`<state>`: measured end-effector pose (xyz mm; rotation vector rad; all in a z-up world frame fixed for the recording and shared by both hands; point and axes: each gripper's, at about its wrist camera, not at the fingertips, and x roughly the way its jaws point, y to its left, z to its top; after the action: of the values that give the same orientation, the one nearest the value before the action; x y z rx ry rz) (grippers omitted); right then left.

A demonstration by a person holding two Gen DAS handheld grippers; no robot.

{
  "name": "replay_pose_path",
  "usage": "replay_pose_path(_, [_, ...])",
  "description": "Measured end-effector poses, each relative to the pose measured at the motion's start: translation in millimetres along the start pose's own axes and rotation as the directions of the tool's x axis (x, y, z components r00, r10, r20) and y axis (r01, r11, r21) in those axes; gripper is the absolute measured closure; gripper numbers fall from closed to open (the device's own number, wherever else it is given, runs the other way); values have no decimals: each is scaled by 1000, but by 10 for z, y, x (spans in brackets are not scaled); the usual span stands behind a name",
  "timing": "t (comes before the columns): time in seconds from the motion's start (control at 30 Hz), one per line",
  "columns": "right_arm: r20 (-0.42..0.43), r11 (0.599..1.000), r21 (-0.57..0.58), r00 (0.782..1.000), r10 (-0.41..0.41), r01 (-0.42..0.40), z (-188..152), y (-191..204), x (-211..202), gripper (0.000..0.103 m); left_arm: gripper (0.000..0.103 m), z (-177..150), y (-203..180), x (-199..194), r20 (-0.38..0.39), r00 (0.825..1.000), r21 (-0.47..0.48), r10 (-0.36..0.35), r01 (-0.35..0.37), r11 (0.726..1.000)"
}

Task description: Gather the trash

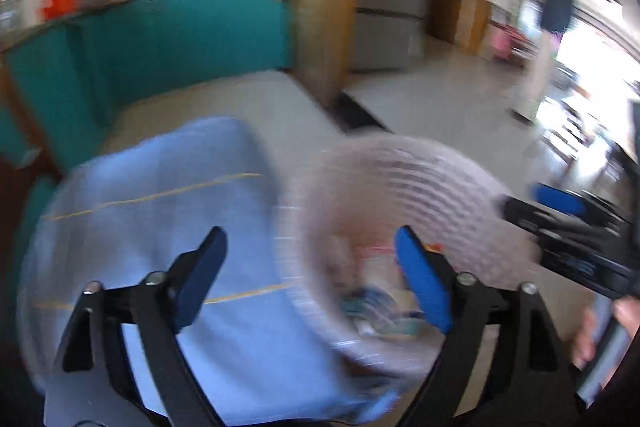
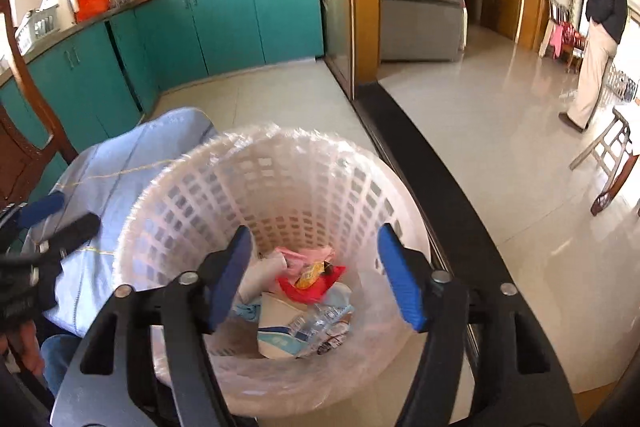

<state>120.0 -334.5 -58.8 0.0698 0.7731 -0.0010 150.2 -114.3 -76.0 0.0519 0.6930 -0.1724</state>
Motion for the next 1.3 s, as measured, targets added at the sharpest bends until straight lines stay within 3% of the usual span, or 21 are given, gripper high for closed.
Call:
replay_pose_path(0.07, [45,999,-35,999,27,-25,-79,196,-145,18,6,-64,210,-191,55,993,-58,100,-97,994])
replay_pose_path(0.13, [79,995,-75,995,66,-60,-170,387,-249,11,3,-166,437,-448,111,972,-125,208,-194,973])
replay_pose_path(0.3, [193,986,-158,977,91,-60,-406,863,-581,3,3,-406,761,-989,177,928,-204,327,-290,935])
replay_pose_path(0.47, [268,984,-170,959,97,-52,-509,1044,-931,3,3,-580,815,-1445,216,910,-250,354,-299,921])
replay_pose_path(0.7, [323,978,-208,943,84,-15,-590,1219,-1226,3,3,-810,818,-1815,228,901,-238,370,-317,918])
replay_pose_path(0.97, [312,974,-225,945,99,-28,-699,1421,-1302,3,3,-900,1002,-1972,200,892,-254,405,-352,901])
replay_pose_path(1.3, [314,976,-216,944,100,-32,-746,1466,-1369,3,3,-892,992,-1985,199,895,-230,399,-353,907])
